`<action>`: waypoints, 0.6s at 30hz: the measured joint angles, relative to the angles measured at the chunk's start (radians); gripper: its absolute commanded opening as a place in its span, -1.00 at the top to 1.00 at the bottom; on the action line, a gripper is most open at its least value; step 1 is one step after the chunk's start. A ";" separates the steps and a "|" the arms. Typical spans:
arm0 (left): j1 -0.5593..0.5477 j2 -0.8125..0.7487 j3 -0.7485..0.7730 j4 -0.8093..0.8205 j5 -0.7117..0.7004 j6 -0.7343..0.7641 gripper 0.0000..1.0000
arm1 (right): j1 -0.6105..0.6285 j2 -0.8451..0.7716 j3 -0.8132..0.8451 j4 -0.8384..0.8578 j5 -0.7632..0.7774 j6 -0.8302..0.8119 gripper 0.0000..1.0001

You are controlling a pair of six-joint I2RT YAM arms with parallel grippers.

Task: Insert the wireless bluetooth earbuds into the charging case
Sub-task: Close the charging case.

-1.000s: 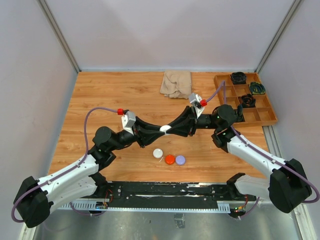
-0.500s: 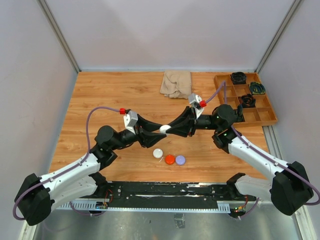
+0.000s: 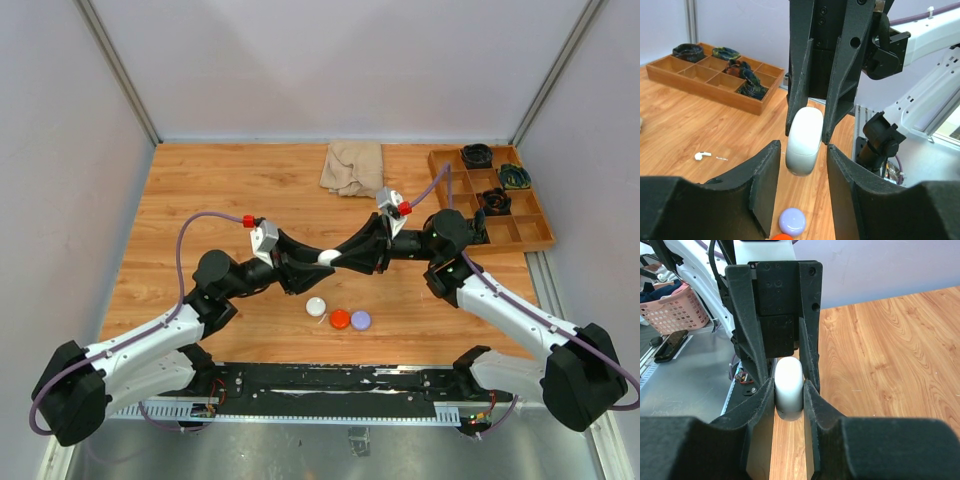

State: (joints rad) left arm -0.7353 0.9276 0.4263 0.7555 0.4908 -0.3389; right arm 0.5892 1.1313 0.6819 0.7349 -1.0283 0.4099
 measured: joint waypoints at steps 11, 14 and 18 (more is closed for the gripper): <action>0.000 0.013 0.000 0.025 0.000 -0.012 0.31 | 0.001 -0.009 0.000 0.000 0.008 -0.005 0.92; 0.000 0.019 -0.001 0.035 0.002 -0.020 0.57 | 0.001 -0.010 0.000 0.000 0.010 -0.007 0.92; 0.000 0.021 -0.008 0.052 0.010 -0.026 0.54 | 0.001 -0.013 0.000 0.000 0.009 -0.007 0.92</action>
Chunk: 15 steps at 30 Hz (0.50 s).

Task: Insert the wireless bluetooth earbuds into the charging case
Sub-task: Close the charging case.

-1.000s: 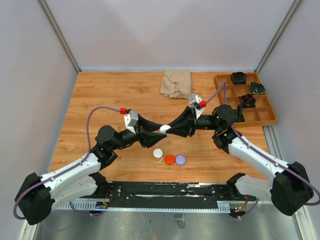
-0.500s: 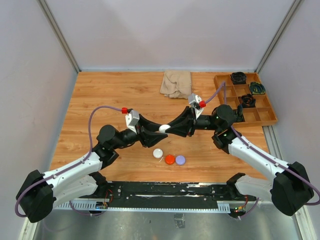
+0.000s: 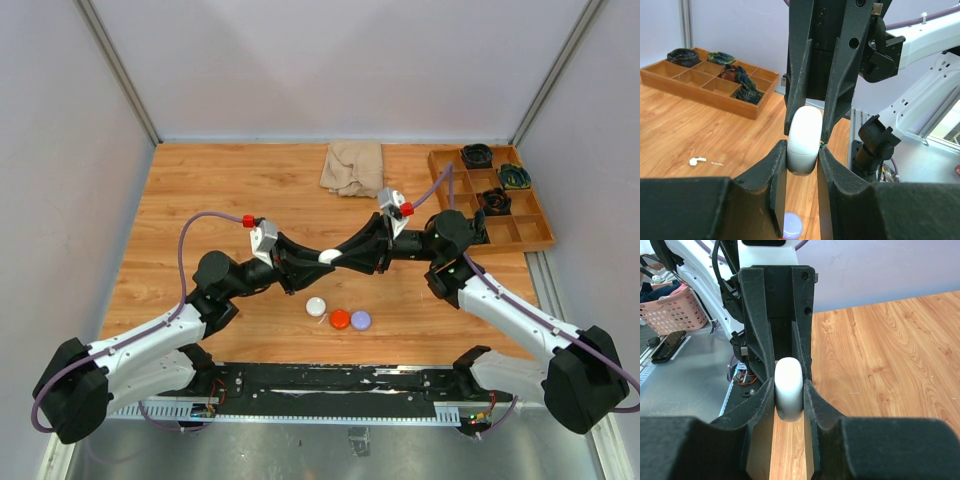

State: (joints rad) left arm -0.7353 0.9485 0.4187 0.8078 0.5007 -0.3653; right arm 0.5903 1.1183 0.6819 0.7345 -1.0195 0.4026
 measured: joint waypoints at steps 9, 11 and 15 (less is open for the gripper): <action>0.000 0.009 -0.008 0.027 -0.001 -0.004 0.01 | 0.003 -0.005 0.000 0.009 0.008 0.001 0.92; 0.000 0.014 -0.009 0.029 -0.001 -0.006 0.01 | 0.004 -0.008 0.000 0.013 0.010 0.001 0.92; 0.000 0.019 -0.011 0.030 -0.002 -0.007 0.09 | 0.005 -0.010 0.000 0.021 0.016 0.001 0.92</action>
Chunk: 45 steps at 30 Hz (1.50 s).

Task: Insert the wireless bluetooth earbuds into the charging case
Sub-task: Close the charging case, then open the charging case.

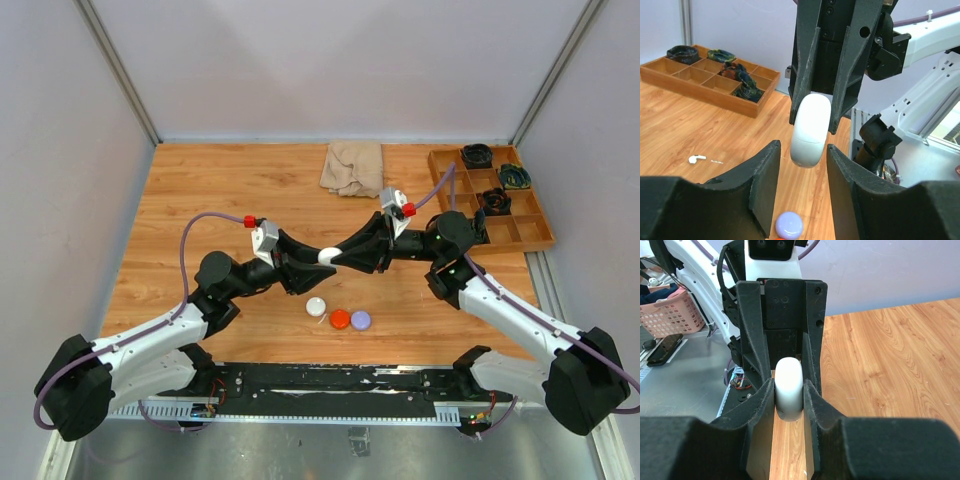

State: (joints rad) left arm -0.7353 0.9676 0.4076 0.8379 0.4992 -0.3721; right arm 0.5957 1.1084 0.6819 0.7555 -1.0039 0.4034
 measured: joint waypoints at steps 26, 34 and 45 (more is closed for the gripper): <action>0.000 0.011 -0.025 0.085 0.027 0.002 1.00 | 0.026 -0.014 0.006 -0.052 0.021 -0.055 -0.01; 0.000 -0.024 -0.051 0.085 0.042 0.065 0.99 | 0.026 -0.037 0.019 -0.126 0.047 -0.126 -0.13; 0.000 -0.032 -0.055 0.082 0.060 0.101 0.99 | 0.027 -0.037 0.045 -0.212 0.067 -0.190 -0.17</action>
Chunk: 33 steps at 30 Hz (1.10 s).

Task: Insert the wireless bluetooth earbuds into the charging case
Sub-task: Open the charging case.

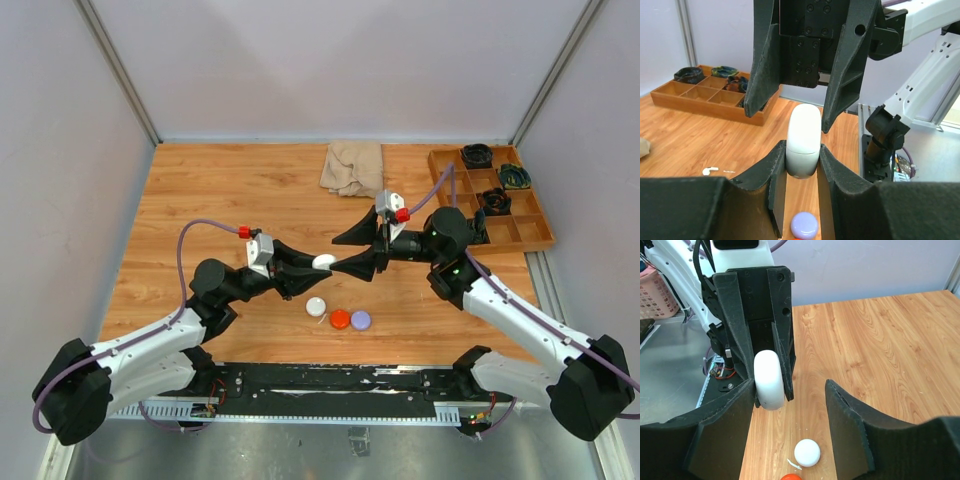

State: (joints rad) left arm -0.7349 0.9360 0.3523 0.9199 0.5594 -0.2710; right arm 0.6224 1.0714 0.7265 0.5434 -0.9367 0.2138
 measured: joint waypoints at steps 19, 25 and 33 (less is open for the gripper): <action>0.002 0.029 -0.009 -0.017 0.074 0.086 0.99 | 0.000 -0.021 0.034 -0.111 0.116 -0.059 -0.20; 0.000 0.034 -0.033 -0.019 0.061 0.102 0.99 | 0.000 -0.022 0.051 -0.169 0.151 -0.081 -0.26; 0.013 0.109 -0.098 0.010 -0.060 0.112 0.99 | -0.001 0.008 0.187 -0.429 0.280 -0.160 -0.32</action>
State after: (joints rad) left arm -0.7223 1.0447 0.2539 0.9302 0.4995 -0.1593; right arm 0.6212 1.0794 0.9131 0.1146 -0.6563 0.0540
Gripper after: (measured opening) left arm 0.305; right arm 0.653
